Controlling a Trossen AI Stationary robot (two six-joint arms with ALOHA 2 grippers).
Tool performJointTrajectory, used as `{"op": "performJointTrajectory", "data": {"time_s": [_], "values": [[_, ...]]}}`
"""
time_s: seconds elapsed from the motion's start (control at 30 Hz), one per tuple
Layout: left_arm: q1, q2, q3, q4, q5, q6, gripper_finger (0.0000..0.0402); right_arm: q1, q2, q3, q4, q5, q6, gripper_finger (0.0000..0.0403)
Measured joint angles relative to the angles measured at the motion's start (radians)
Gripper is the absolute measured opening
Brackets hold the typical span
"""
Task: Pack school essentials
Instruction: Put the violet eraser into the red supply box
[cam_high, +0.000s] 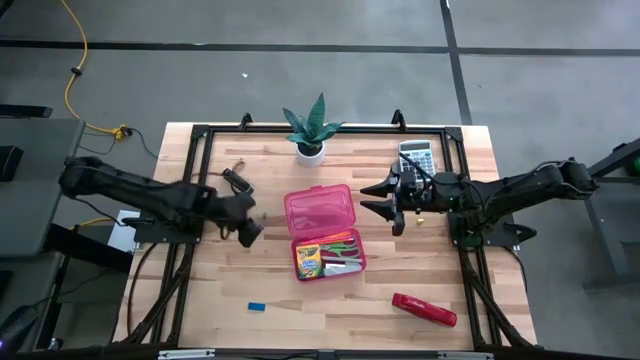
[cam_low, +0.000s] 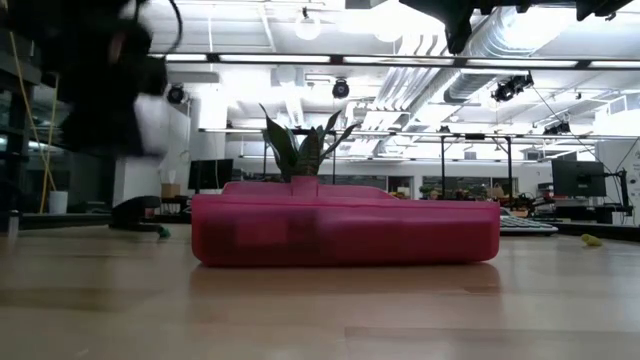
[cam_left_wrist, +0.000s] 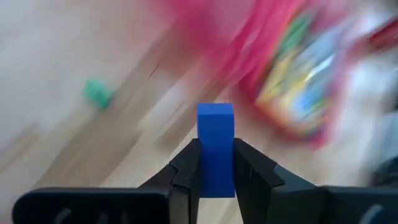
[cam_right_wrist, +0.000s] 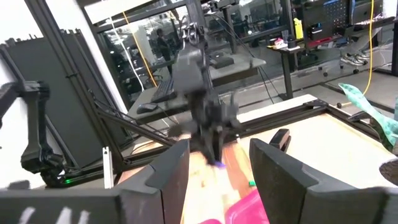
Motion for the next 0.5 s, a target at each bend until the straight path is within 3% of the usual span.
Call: {"op": "performJointTrajectory", "data": {"time_s": [0.1,0.23,0.5], "values": [[0.000,-0.133,0.002,0.158,-0.055,0.035,0.0061,0.000,0.000,0.000,0.001,0.000,0.000,0.0162],[-0.001,-0.251,0.004,0.429,-0.129,0.204,0.0061,0.000,0.000,0.000,0.006,0.000,0.000,0.0162],[0.000,-0.310,0.004,0.766,-0.224,0.486,0.0061,0.000,0.000,0.000,0.037,0.000,0.000,0.0162]]}}
